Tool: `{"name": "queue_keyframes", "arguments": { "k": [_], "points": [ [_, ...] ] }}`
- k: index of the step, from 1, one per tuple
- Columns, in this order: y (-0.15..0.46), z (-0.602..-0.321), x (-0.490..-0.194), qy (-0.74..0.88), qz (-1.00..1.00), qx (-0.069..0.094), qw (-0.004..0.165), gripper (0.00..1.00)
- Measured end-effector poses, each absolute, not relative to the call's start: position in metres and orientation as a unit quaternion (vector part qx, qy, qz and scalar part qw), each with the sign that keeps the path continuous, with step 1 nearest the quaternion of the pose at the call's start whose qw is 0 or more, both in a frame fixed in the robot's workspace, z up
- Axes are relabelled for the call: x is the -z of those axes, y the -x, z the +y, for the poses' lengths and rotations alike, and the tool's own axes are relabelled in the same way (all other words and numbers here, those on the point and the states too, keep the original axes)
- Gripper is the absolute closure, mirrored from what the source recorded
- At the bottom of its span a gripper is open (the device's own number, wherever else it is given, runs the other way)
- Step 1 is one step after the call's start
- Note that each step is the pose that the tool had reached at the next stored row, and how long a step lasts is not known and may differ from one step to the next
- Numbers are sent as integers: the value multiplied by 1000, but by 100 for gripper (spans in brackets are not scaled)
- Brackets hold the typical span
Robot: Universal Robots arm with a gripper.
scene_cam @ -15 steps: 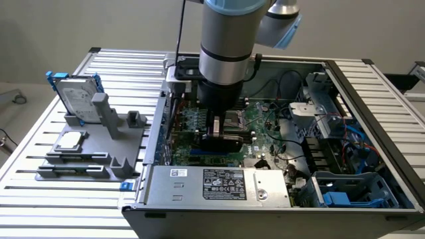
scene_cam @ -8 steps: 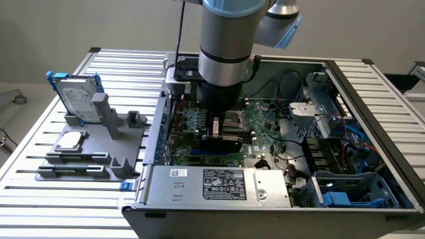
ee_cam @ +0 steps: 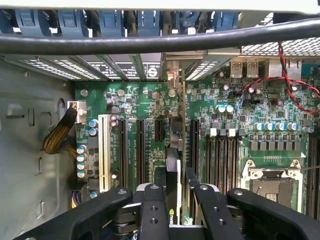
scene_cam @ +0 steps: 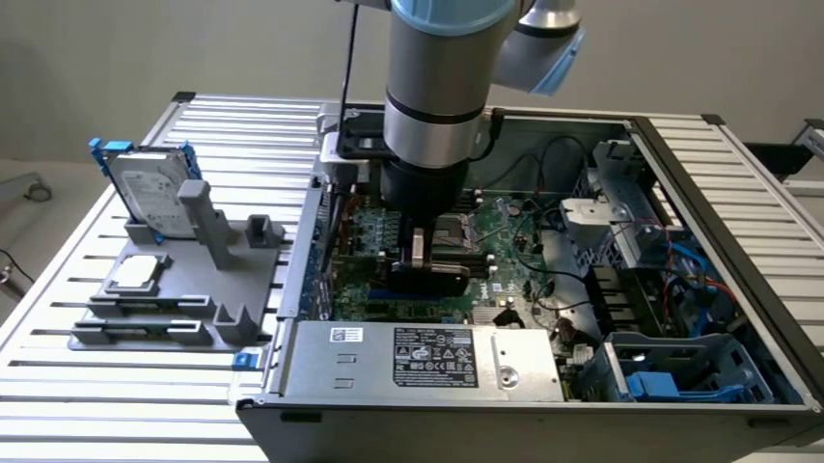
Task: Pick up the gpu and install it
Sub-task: 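Insert the gpu into the slot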
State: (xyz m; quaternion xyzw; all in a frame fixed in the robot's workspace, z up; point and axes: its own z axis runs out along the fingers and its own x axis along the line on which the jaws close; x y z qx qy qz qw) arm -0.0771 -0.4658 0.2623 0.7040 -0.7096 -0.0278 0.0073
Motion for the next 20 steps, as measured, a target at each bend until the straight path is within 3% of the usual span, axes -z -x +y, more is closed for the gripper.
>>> {"name": "queue_keyframes", "arguments": {
  "k": [20],
  "points": [
    [79, -466, -264, -705, -709, 21, 1, 74]
  ]
}}
